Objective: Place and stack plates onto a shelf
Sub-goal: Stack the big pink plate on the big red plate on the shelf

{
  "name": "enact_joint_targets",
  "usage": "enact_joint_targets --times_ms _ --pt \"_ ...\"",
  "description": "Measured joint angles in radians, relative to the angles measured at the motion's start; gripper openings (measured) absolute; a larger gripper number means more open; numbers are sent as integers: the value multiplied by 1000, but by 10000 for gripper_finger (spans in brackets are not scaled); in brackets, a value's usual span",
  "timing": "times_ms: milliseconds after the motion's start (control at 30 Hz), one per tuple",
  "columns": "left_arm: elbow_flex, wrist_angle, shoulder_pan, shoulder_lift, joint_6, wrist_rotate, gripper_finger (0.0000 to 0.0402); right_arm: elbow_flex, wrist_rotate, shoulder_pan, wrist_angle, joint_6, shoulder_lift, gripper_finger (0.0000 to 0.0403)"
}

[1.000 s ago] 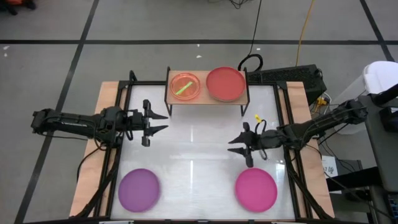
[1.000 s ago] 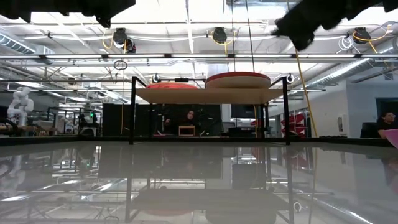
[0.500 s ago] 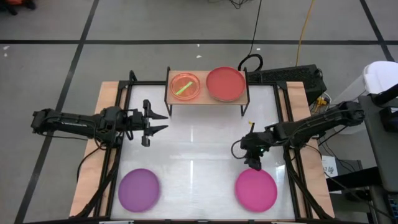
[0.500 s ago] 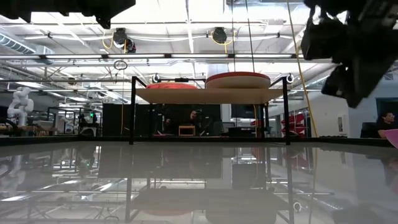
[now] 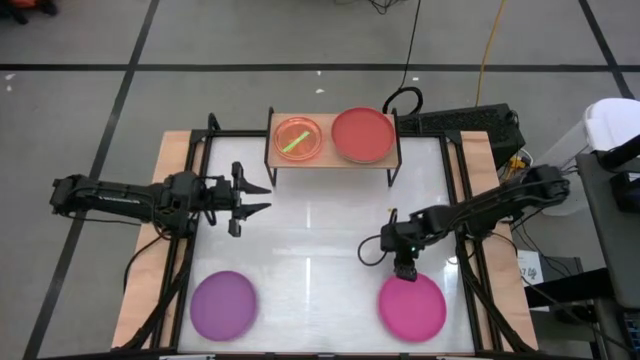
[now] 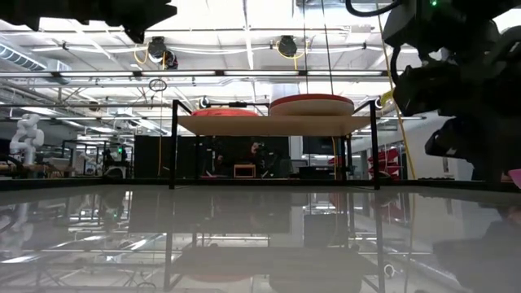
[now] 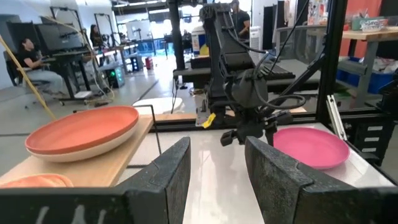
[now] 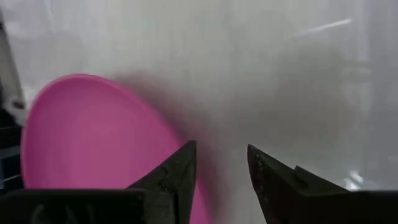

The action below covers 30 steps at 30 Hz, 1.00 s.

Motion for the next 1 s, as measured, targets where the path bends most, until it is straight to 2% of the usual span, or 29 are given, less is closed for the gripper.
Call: enact_joint_targets --times_ms 300,533,800,1000 --pt "0 -23 0 0 -27 0 159 0 -13 13 36 5 15 128" --pt "0 -26 -1 0 -46 0 159 0 -56 28 84 35 -26 126" --pt "0 -42 -1 0 -58 1 159 -20 -25 92 112 26 -4 97" --pt "0 -48 -3 0 -61 1 159 -107 -25 102 252 84 11 75"
